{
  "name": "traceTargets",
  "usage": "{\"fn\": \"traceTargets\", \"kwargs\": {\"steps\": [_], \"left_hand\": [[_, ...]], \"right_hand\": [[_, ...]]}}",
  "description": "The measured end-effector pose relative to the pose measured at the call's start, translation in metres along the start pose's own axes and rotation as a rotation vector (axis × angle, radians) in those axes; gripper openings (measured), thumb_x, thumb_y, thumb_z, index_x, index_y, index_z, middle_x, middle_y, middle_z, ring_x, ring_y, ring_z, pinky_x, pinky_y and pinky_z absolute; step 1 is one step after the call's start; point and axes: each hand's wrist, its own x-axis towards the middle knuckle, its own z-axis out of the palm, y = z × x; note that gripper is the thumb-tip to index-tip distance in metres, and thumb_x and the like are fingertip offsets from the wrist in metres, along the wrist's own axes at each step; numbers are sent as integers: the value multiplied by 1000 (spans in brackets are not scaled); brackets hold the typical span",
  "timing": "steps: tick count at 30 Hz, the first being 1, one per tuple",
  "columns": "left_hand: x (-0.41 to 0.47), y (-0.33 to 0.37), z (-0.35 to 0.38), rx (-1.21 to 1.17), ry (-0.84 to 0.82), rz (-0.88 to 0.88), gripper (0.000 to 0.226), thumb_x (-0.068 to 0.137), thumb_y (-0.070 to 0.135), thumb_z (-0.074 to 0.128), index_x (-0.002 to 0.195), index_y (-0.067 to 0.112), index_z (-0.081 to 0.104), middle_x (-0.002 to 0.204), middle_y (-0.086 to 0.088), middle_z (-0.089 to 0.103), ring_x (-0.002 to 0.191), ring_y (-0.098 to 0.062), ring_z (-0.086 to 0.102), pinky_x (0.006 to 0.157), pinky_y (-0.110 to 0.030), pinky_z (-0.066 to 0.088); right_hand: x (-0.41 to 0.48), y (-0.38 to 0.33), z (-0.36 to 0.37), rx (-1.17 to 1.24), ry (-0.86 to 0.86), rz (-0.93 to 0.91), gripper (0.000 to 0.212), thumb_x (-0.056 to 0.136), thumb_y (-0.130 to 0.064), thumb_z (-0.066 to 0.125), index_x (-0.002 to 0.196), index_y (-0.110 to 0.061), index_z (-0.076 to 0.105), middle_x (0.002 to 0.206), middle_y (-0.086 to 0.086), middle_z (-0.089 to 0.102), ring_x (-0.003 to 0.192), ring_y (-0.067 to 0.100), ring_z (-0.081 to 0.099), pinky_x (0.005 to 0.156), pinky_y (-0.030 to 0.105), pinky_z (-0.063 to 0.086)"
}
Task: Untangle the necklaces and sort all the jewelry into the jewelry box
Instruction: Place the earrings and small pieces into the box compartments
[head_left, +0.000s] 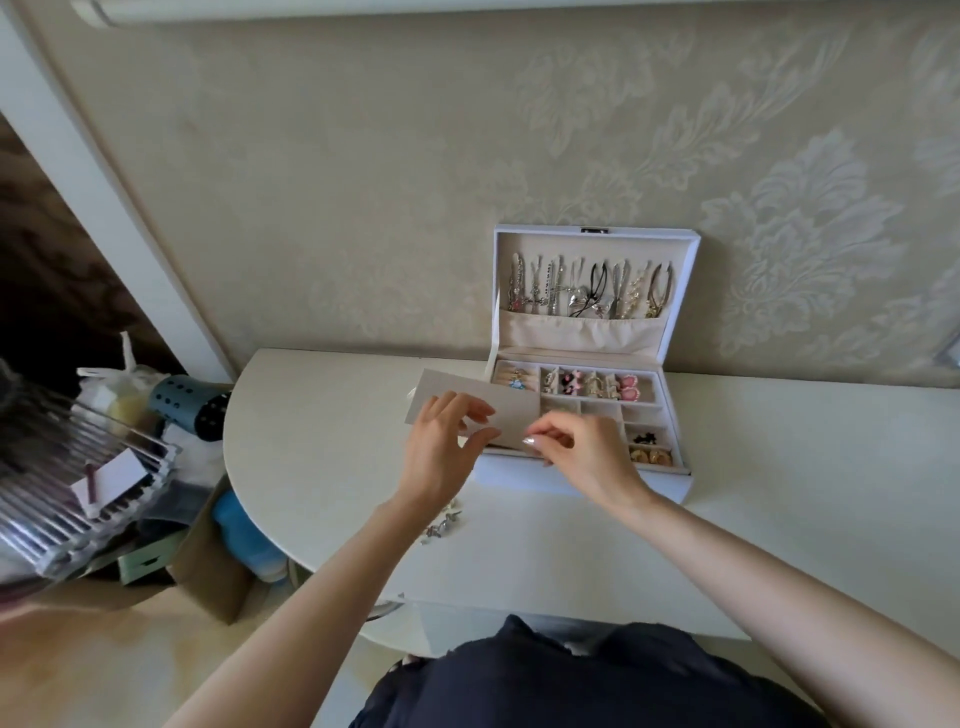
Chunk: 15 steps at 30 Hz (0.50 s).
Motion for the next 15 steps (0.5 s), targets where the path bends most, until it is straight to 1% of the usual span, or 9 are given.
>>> {"fn": "traceTargets", "kwargs": {"steps": [2, 5, 6, 8, 9, 11, 13, 15], "left_hand": [[-11, -6, -10, -8, -16, -11, 17, 78, 14, 74, 94, 16, 67, 88, 8, 62, 80, -9, 51, 68, -9, 38], [-23, -18, -26, 11, -36, -46, 17, 77, 12, 74, 92, 17, 67, 85, 13, 61, 78, -9, 50, 65, -8, 35], [-27, -23, -31, 20, -42, -67, 16, 78, 13, 74, 90, 18, 67, 84, 15, 60, 78, -9, 51, 65, -9, 35], [-36, -35, -40, 29, -76, -127, 12, 78, 15, 73, 88, 19, 67, 81, 18, 59, 78, -8, 52, 65, -12, 36], [-41, -41, -43, 34, -100, -156, 11, 79, 15, 73, 87, 20, 67, 81, 19, 59, 79, -7, 52, 65, -14, 37], [-51, -53, -47, 56, -144, -197, 10, 79, 16, 72, 87, 21, 67, 79, 19, 58, 78, -4, 52, 66, -16, 38], [-58, -61, -49, 93, -179, -224, 9, 80, 17, 72, 87, 19, 67, 78, 18, 57, 77, -3, 50, 65, -12, 36], [-63, -66, -49, 114, -208, -241, 9, 79, 19, 73, 85, 18, 67, 78, 16, 56, 76, -2, 49, 64, -11, 35]], "right_hand": [[-5, -3, 12, -10, -108, 8, 12, 88, -6, 60, 87, -12, 71, 72, 0, 69, 55, 5, 60, 59, 20, 51], [-5, -5, 27, -69, -218, 1, 11, 89, -11, 61, 91, -14, 72, 70, -1, 68, 61, 17, 65, 59, 25, 52], [-4, -6, 31, -99, -260, -5, 11, 89, -13, 61, 93, -14, 72, 69, -1, 68, 60, 15, 65, 58, 23, 51], [-3, -7, 40, -187, -336, -22, 14, 89, -16, 61, 97, -16, 72, 69, -4, 66, 53, 2, 58, 56, 16, 44], [-3, -8, 44, -239, -360, -38, 15, 90, -19, 60, 100, -19, 71, 69, -6, 64, 51, -1, 54, 57, 16, 41], [-3, -10, 52, -317, -396, -75, 18, 92, -24, 56, 105, -24, 68, 69, -8, 63, 54, 0, 52, 58, 18, 38], [-4, -11, 60, -333, -439, -111, 21, 95, -26, 51, 111, -28, 64, 68, -5, 66, 51, -1, 51, 59, 13, 37], [-4, -13, 67, -358, -459, -142, 22, 96, -28, 49, 115, -29, 61, 59, -7, 60, 47, -3, 48, 63, 17, 36]]}}
